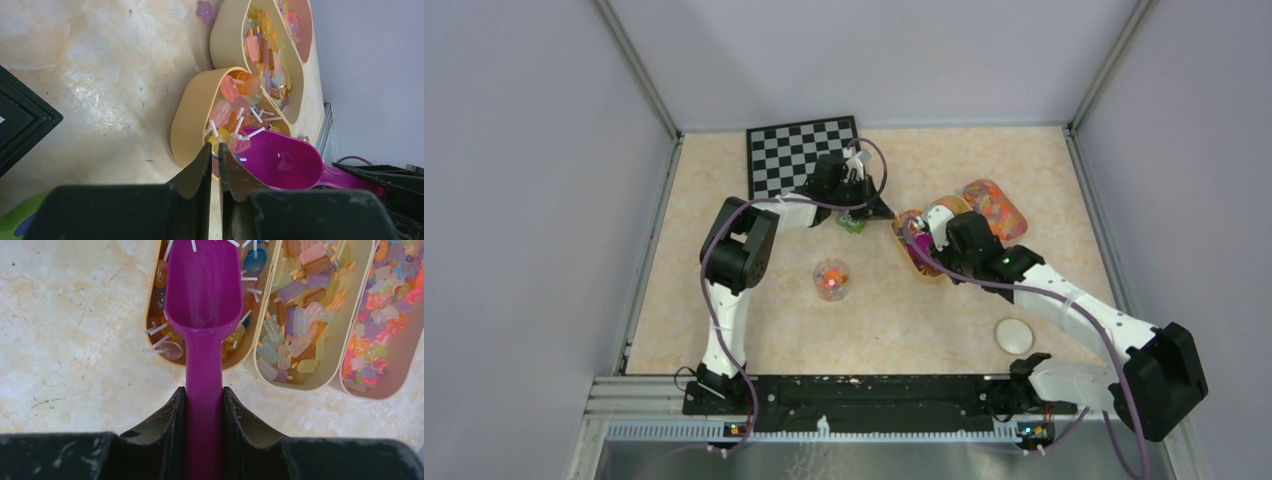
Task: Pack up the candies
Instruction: Scoop the fake candies from the storage box.
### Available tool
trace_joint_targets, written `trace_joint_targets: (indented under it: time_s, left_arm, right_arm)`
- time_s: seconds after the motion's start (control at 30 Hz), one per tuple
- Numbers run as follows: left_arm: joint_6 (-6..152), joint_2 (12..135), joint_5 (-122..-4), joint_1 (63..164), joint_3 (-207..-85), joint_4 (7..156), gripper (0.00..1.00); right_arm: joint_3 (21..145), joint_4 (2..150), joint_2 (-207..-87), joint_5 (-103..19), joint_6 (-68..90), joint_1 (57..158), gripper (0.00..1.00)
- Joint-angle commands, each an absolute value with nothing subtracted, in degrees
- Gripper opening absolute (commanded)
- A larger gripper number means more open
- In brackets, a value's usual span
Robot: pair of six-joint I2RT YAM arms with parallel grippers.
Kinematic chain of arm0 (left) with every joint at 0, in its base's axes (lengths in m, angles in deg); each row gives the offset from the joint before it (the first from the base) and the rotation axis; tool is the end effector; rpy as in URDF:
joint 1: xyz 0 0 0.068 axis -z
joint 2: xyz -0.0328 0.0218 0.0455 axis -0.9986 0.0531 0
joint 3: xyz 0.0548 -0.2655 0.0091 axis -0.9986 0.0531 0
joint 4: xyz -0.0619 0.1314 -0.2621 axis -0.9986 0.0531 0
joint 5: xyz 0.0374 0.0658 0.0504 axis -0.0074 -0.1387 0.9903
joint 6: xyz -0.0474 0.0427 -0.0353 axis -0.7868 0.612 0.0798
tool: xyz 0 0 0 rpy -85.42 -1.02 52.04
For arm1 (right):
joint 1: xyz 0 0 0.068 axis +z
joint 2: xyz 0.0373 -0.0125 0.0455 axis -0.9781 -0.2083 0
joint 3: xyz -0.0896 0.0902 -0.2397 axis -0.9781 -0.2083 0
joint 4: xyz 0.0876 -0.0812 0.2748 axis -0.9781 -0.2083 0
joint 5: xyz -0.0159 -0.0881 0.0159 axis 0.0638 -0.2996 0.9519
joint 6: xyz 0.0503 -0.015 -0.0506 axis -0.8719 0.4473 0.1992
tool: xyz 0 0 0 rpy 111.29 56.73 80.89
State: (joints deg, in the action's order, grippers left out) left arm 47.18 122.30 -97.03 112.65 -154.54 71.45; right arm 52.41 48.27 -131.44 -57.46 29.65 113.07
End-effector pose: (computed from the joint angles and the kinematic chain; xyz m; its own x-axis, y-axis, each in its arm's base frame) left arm 0.4488 -0.2610 0.1151 -0.8797 -0.0755 -0.4695 0.3839 0.4700 -0.7948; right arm 0.2407 0.1586 0.2082 -0.4982 -0.6006 -0.6253 -0.6101 0.7553 -0.2394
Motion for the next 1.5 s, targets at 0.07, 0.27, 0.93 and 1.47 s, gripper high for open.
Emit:
trace_joint_targets:
  time_s: [0.07,0.27,0.93,1.47]
  left_arm:
    - [48.4,122.8,-98.9,113.2,-155.8,70.4,0.13]
    - [48.1,123.1,-99.5,113.6,-155.3,70.3,0.13]
    - [47.4,124.0,-100.7,114.5,-154.8,70.0,0.12]
    - [47.3,124.4,-100.5,115.2,-154.7,69.9,0.12]
  right_arm:
    - [50.3,49.8,-130.8,-57.1,26.9,112.7,0.00]
    - [47.6,53.1,-130.7,-58.3,26.2,112.8,0.00]
    - [39.8,60.5,-125.0,-58.7,27.6,112.8,0.00]
    - [37.6,62.1,-122.9,-59.0,28.1,112.8,0.00]
